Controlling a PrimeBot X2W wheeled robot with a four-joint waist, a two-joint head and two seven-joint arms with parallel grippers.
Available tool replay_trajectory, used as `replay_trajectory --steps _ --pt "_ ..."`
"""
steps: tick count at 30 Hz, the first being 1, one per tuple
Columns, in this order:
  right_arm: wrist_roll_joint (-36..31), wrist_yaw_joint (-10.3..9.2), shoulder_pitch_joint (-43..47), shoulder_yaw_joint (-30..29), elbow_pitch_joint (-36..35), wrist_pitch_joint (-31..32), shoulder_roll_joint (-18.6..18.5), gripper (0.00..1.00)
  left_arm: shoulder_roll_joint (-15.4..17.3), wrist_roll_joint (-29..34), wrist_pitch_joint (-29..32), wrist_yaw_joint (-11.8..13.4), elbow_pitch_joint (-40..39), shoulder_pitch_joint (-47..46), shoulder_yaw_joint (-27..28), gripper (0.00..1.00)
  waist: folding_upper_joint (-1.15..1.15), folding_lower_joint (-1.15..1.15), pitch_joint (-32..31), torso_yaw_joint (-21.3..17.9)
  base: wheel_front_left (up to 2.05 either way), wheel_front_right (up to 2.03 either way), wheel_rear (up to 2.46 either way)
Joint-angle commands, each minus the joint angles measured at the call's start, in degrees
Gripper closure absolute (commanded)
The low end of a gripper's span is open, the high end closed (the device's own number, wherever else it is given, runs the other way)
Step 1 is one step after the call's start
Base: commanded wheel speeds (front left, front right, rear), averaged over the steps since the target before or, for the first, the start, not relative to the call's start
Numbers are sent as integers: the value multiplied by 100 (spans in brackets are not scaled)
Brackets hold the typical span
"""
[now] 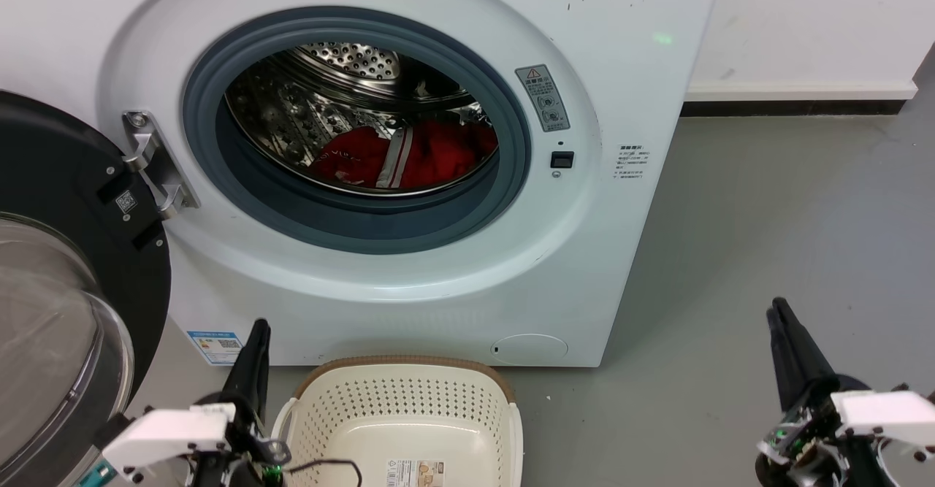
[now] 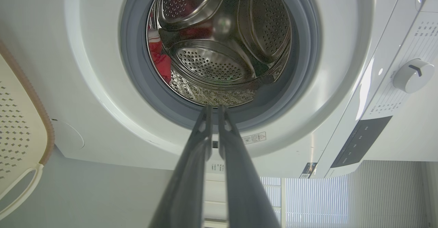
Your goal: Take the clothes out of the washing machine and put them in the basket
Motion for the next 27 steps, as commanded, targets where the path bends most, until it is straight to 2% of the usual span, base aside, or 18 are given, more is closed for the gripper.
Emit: replay_trajectory --steps 1,2,12,17,27 --pt "-5 0 28 6 34 -7 2 100 -3 2 -10 4 30 34 -7 100 0 0 1 0 0 0 0" --pt "-6 0 84 8 82 -8 2 0 -10 2 -16 4 82 95 -15 0 0 0 1 0 0 0 0" --pt "-318 0 132 119 -52 -302 3 0 -7 168 -309 2 -27 164 -62 0 0 0 7 -5 0 0 0" --pt "-579 0 148 135 -106 -437 3 0 -6 480 -443 1 -5 175 53 0 0 0 8 -11 0 0 0" --pt "-1892 0 116 1 -184 -683 4 0 -4 1359 -688 -1 -147 150 347 0 0 0 25 -22 0 0 0"
